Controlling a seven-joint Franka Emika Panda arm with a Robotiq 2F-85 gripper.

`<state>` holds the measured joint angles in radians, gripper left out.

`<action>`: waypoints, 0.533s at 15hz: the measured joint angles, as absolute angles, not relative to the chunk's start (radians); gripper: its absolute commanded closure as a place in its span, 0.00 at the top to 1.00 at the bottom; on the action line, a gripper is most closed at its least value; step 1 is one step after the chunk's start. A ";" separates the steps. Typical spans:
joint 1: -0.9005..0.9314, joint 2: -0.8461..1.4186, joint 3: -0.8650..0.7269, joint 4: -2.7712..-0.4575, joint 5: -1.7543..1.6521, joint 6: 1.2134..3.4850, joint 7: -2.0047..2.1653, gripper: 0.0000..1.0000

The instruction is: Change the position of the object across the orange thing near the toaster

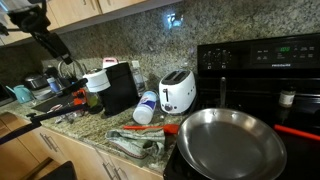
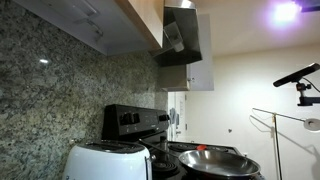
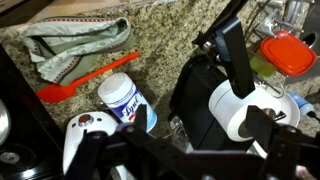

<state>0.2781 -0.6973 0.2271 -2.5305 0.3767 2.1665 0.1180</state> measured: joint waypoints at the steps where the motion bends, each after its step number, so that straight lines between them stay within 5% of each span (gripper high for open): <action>1: 0.273 -0.664 0.227 -2.523 0.385 2.194 0.146 1.00; 8: 0.146 -0.450 0.228 -2.480 0.336 2.452 0.348 1.00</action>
